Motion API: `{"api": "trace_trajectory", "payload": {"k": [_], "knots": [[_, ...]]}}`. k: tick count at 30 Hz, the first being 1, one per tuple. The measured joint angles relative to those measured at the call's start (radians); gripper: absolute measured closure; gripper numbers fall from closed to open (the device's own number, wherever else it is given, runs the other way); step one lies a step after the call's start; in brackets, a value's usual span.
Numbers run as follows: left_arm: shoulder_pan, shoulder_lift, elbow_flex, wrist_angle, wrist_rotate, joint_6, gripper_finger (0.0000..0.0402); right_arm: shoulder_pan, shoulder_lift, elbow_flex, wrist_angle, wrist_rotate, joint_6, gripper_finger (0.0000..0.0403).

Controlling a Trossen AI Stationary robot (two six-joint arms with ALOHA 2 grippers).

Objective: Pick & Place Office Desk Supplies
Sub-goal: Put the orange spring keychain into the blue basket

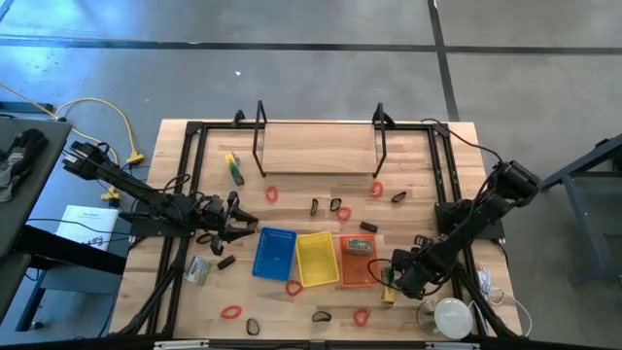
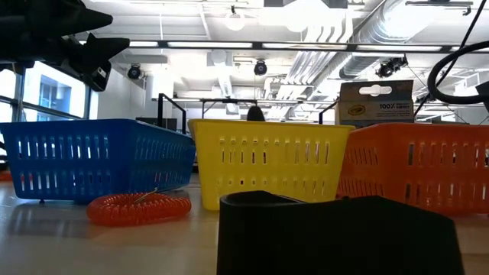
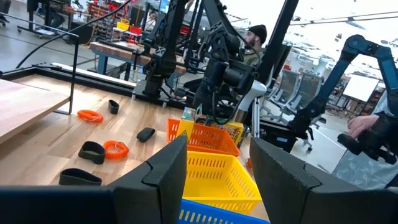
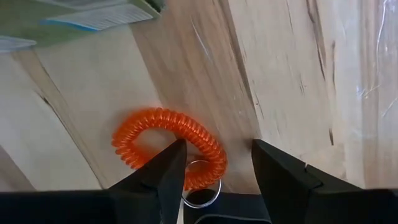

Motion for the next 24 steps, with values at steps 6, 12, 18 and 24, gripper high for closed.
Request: {"api": "trace_trajectory", "payload": {"k": [6, 12, 18, 24], "knots": [[0.000, 0.000, 0.000, 0.000, 0.000, 0.000, 0.0231, -0.001, 0.001, -0.011, 0.020, -0.018, 0.006, 0.0238], [0.000, 0.000, 0.000, 0.000, 0.000, 0.000, 0.0231, -0.001, 0.002, -0.011, 0.026, -0.026, 0.007, 0.0316], [0.000, 0.000, 0.000, 0.000, 0.000, 0.000, 0.0231, -0.001, 0.003, -0.012, 0.020, -0.037, 0.003, 0.0392], [0.000, 0.000, 0.000, 0.000, 0.000, 0.000, 0.0231, -0.001, 0.006, 0.023, -0.062, -0.038, 0.038, 0.0397]]}}
